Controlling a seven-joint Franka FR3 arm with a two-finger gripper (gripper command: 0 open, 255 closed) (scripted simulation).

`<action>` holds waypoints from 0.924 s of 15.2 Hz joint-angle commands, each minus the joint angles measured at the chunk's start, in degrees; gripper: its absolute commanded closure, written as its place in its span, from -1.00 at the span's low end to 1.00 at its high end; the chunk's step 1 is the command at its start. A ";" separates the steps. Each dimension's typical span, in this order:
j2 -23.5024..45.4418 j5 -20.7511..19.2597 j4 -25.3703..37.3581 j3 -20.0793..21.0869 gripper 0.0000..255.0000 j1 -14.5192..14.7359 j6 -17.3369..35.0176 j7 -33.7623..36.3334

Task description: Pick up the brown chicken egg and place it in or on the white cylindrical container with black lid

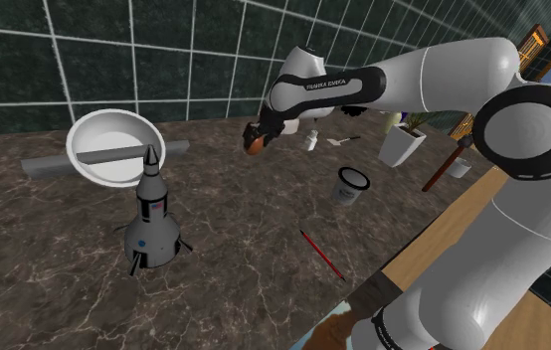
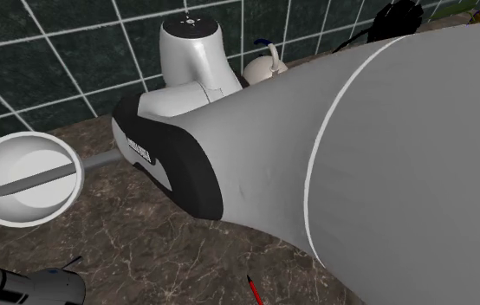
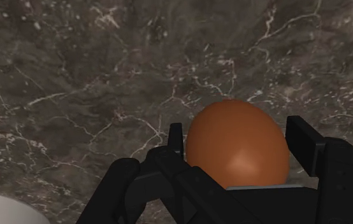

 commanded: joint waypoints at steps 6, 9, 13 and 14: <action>-1.95 -0.41 3.13 -0.08 1.00 0.00 -5.07 0.44; -2.63 -0.56 4.63 -0.10 1.00 0.00 -7.25 0.61; -3.38 -0.73 6.82 -0.13 1.00 -0.01 -10.19 0.82; -3.48 -0.75 7.09 -0.13 1.00 -0.01 -10.55 0.85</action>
